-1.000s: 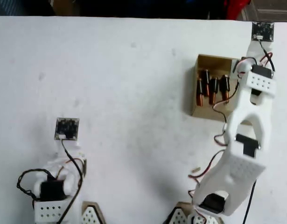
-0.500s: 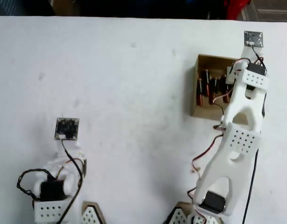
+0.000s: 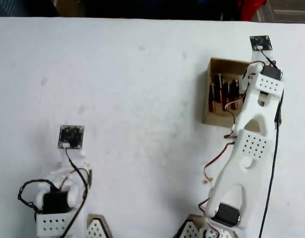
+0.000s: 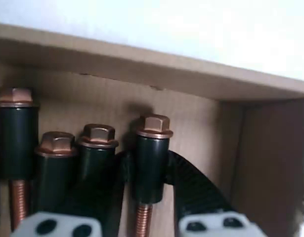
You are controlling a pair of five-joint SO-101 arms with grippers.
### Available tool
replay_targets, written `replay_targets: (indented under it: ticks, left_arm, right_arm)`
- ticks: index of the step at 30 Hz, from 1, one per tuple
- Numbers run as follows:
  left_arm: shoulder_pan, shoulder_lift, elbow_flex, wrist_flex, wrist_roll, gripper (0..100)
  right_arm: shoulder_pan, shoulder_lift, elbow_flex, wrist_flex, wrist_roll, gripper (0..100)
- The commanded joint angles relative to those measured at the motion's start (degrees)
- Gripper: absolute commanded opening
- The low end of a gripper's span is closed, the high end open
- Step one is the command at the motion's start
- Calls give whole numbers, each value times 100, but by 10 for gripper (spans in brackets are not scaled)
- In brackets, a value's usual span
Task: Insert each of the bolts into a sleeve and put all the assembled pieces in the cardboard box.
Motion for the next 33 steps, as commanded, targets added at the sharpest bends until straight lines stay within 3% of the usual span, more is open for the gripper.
replay_targets:
  ticks: [1, 6, 17, 29, 33]
  left_arm:
    - [-57, -31, -9, -158, -62, 26]
    - [-57, -31, -9, -158, -62, 26]
    - [-57, -31, -9, -158, -62, 25]
    - [-57, -31, -9, -158, -70, 25]
    - [-66, -31, -9, -158, -70, 25]
  right_arm:
    - [-127, -92, -273, 92, 132, 36]
    - [-154, -119, -273, 435, 158, 113]
    - [-119, -119, -589, 514, 123, 100]
    - [-145, -110, -2778, 1780, 114, 99]
    - [-163, -303, -2857, 2211, 114, 98]
